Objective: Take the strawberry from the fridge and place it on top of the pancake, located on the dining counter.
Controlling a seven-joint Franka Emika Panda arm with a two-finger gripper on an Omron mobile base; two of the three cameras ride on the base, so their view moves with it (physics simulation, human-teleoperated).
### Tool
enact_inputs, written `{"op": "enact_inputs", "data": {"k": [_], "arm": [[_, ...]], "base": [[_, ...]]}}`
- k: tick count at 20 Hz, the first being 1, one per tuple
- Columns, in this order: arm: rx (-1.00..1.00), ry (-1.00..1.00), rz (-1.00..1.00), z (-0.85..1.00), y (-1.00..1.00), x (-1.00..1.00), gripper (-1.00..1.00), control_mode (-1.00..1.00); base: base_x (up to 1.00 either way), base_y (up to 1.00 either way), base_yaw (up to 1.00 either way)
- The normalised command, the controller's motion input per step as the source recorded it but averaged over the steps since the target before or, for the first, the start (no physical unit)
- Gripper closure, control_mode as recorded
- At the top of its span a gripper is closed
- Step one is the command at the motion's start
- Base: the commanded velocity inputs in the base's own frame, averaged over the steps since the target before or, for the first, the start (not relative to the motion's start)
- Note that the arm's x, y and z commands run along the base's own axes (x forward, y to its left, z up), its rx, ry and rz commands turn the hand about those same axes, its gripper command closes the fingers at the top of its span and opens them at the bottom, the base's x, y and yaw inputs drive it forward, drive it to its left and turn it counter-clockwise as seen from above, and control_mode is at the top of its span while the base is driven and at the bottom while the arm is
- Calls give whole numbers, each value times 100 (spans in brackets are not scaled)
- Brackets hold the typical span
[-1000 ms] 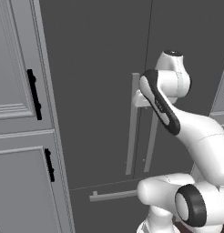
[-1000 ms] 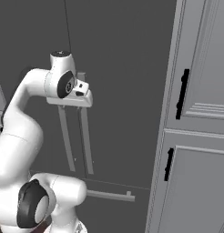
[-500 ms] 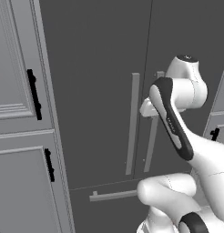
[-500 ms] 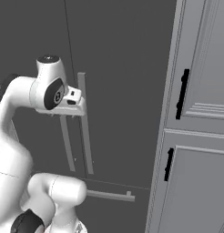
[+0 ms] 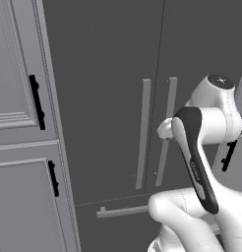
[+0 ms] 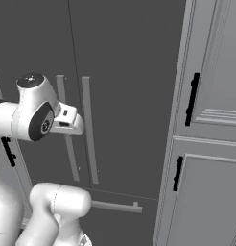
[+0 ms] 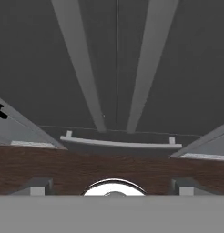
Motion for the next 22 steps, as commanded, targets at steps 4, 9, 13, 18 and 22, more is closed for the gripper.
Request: {"op": "enact_inputs", "data": {"k": [4,9,13,18,22], "arm": [[0,-11,-4,0,0,-51,-100,-100],[0,-8,-3,0,0,-33,-100,-100],[0,-2,-1,1,0,-3,-100,100],[0,0,0,0,0,0,-100,100],[0,0,0,0,0,0,-100,100]], "base": [[0,0,0],[0,0,0],[-9,11,-1],[-40,1,-1],[-61,2,0]]}}
